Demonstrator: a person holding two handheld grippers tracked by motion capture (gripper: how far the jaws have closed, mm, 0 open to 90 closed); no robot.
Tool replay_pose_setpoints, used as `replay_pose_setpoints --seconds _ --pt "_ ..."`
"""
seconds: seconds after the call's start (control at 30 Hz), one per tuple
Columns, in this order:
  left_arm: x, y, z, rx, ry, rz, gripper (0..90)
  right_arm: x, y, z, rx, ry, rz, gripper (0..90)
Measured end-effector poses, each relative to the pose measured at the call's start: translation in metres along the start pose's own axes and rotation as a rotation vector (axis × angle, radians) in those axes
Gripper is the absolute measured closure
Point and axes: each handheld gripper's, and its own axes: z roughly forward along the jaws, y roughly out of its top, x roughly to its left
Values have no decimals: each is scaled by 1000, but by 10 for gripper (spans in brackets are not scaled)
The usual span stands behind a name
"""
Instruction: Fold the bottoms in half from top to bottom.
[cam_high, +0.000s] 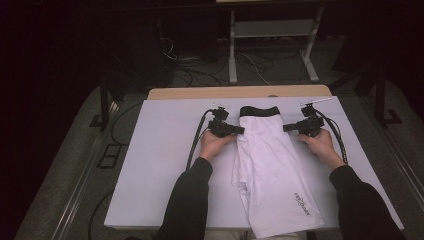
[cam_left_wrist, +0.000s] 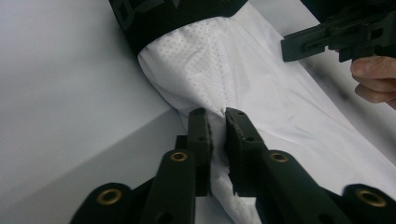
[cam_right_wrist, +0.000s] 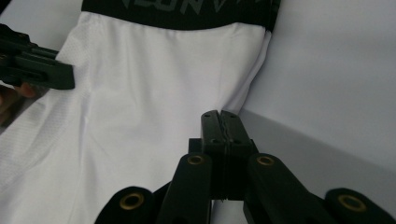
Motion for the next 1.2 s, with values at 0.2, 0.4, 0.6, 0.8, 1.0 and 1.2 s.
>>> replay_pose_setpoints --seconds 0.2,0.4,0.6,0.8,1.0,1.2 --pt "-3 2 -2 -7 28 14 872 2 0 -6 -25 16 -16 883" --pt "-8 5 -8 -15 28 20 878 2 1 -8 -33 36 -19 884" --pt "-13 9 -18 -24 38 27 878 9 5 -20 -74 62 -36 884" --pt "-23 13 -27 -29 44 49 879 17 6 -32 -110 79 -47 884" --pt "-33 16 -36 -37 43 57 879 25 6 -41 -140 89 -64 884" --pt "-40 18 -42 -41 44 72 879 31 6 -48 -158 93 -74 883"
